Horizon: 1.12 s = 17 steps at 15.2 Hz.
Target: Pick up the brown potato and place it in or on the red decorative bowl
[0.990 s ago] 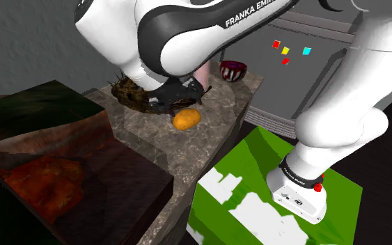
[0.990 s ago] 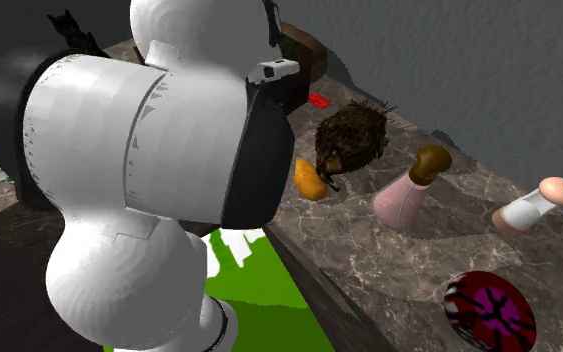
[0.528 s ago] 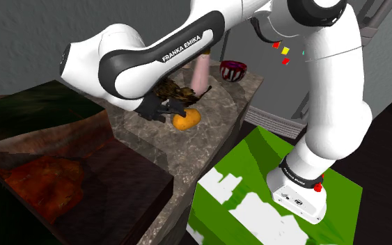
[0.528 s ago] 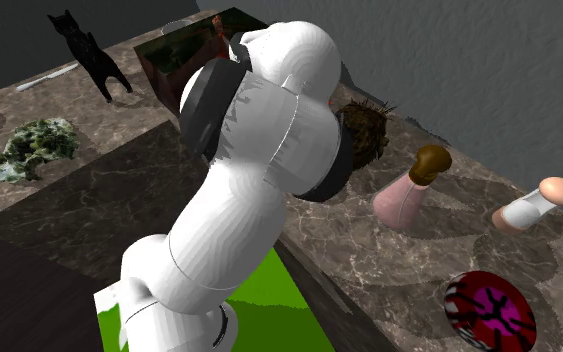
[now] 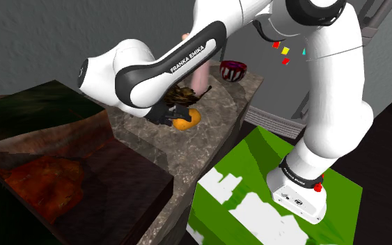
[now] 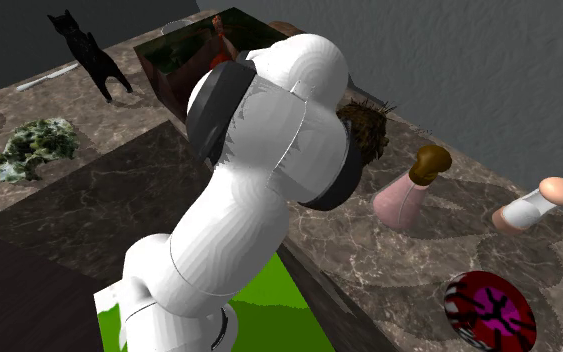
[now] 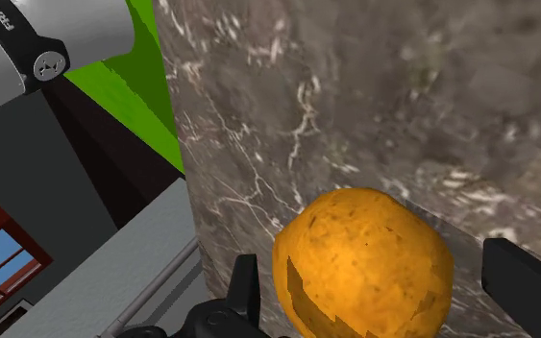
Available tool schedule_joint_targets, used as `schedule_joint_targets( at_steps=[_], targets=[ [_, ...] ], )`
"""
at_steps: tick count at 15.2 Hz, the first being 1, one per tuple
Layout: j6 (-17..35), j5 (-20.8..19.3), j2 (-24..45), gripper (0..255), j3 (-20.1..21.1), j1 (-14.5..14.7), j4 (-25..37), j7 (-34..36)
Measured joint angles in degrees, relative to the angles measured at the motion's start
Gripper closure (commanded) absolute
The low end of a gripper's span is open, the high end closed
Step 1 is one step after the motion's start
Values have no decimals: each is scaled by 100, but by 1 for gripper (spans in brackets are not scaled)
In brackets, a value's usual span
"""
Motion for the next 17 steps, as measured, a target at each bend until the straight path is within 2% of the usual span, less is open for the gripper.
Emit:
schedule_joint_targets(
  at_steps=[6, 7, 17],
  targets=[
    [26, -1, -13, 0, 5, -25, -39, 2],
    [26, -1, -13, 255, 5, -25, -39, 2],
    [24, 9, -17, 255, 17, -19, -40, 3]
  ],
)
